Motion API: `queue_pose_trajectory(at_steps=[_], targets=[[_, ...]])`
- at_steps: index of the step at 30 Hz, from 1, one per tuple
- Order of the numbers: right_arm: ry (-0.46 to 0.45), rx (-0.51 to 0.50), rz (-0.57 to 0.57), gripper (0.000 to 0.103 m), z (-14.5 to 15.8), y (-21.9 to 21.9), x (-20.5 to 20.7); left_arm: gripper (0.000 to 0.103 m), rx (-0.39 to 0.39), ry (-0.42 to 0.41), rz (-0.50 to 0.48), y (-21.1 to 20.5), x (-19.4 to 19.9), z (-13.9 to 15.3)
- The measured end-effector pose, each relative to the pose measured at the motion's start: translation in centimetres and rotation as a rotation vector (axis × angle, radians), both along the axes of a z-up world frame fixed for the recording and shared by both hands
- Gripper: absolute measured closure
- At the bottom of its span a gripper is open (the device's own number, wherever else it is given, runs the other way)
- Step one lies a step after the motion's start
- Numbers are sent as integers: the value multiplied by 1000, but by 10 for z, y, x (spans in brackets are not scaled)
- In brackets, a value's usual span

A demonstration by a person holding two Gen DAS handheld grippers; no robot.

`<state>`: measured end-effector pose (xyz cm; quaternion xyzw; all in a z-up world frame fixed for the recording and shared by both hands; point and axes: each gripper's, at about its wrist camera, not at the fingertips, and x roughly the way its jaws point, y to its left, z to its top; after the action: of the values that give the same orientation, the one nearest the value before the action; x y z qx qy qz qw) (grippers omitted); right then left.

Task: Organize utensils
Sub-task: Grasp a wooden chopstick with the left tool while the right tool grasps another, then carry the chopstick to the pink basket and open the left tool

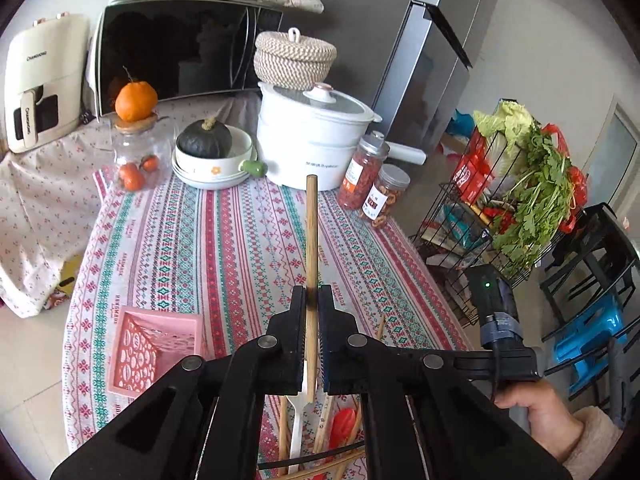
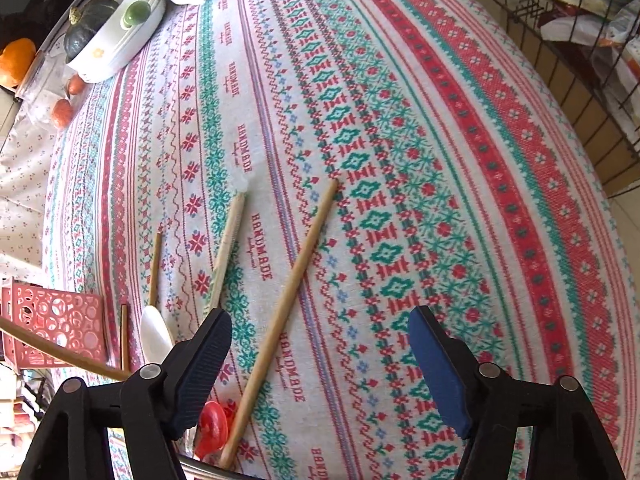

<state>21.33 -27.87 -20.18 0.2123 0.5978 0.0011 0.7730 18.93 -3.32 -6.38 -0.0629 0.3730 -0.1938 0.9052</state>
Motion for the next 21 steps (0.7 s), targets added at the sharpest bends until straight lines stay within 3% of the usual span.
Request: queue_pose_trajectory(at_steps=[4,10,12,13,14,17,21], targets=[[24,-37,8,41,-13,15,10,98,-17,-45,-13,17,-22,19],[6,-247,65,54,-13,46,21,98,-8,-67,11,44,-46,28],[0,-311,76,74,-13,55,24,98,-4,-73,26,54,-51,28],[-7,-319,73,79,-12,57,25,98,-3,-73,30,59,-53,28],[-13,-313,66,87,-12,56,26,98,-2,-71,33,62,-54,28],[-33,-281,37,93,-12,52,30,98,-2,-64,44,71,-57,24],[-78,-160,-11,97,-13,32,33,98,-5,-62,55,78,-58,23]])
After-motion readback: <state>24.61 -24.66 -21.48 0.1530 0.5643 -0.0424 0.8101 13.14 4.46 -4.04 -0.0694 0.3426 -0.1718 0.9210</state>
